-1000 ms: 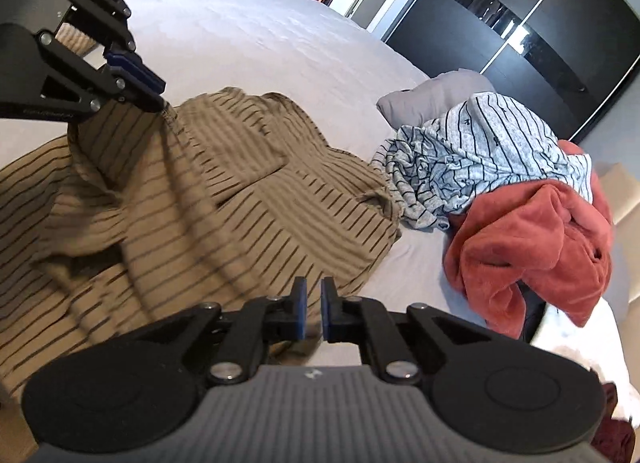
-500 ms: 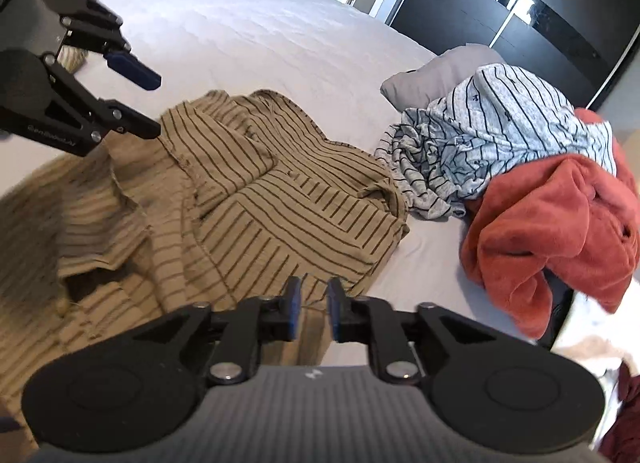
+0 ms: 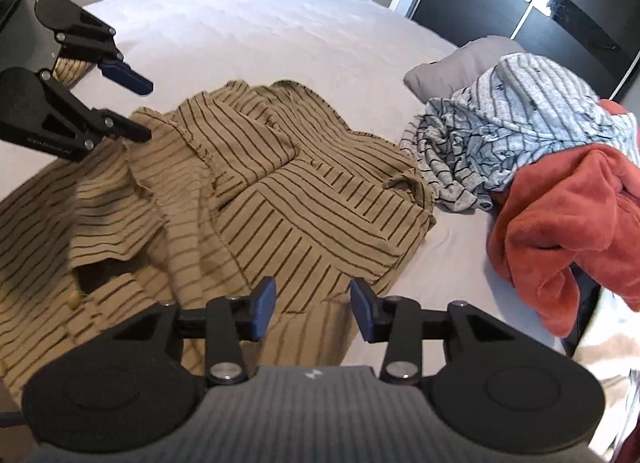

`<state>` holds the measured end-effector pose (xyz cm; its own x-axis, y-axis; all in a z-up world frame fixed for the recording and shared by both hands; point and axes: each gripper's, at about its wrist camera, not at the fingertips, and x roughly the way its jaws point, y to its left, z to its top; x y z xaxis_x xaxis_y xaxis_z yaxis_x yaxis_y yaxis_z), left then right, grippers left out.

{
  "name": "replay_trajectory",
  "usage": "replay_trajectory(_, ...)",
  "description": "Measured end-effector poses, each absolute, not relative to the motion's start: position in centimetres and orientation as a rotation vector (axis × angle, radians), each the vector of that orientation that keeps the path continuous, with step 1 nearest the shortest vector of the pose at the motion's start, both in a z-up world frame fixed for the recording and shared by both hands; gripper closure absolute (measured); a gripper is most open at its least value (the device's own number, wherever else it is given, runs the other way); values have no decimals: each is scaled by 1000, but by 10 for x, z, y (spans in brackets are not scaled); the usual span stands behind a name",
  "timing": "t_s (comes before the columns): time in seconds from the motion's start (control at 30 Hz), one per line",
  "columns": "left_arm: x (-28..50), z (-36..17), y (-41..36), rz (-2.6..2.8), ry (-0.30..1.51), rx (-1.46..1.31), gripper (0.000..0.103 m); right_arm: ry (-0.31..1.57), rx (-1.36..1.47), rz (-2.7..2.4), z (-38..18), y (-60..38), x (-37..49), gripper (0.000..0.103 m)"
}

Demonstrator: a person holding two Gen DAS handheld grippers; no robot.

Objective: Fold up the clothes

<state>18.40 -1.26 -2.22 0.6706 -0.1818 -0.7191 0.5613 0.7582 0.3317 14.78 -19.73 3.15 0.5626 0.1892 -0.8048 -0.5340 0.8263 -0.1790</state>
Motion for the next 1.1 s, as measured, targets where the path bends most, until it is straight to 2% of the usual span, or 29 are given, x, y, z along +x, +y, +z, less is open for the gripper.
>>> replay_trajectory(0.23,215,-44,-13,-507,764,511,62,915,-424,652,11,-183,181,57)
replay_trajectory(0.4,224,-55,-22,-533,780,523,62,1001,-430,754,-12,-168,191,60)
replay_trajectory(0.43,225,-58,-22,-537,795,518,64,1018,-442,760,-17,-165,192,74)
replay_trajectory(0.47,228,-60,-21,-538,813,504,73,1042,-445,755,-21,-164,193,96)
replay_trajectory(0.57,226,-60,-18,-536,814,466,94,1054,-416,750,-22,-168,193,99)
replay_trajectory(0.67,223,-54,-18,-530,778,457,102,1011,-404,699,-9,-173,196,101)
replay_trajectory(0.9,227,-43,-11,-430,760,447,103,865,-372,524,20,-179,209,101)
replay_trajectory(0.93,228,-44,-10,-417,761,448,103,859,-388,510,20,-178,209,97)
replay_trajectory(1.0,229,-45,-9,-386,761,436,97,839,-423,473,19,-175,208,97)
replay_trajectory(1.1,227,-41,-6,-393,759,392,69,824,-407,440,24,-180,210,95)
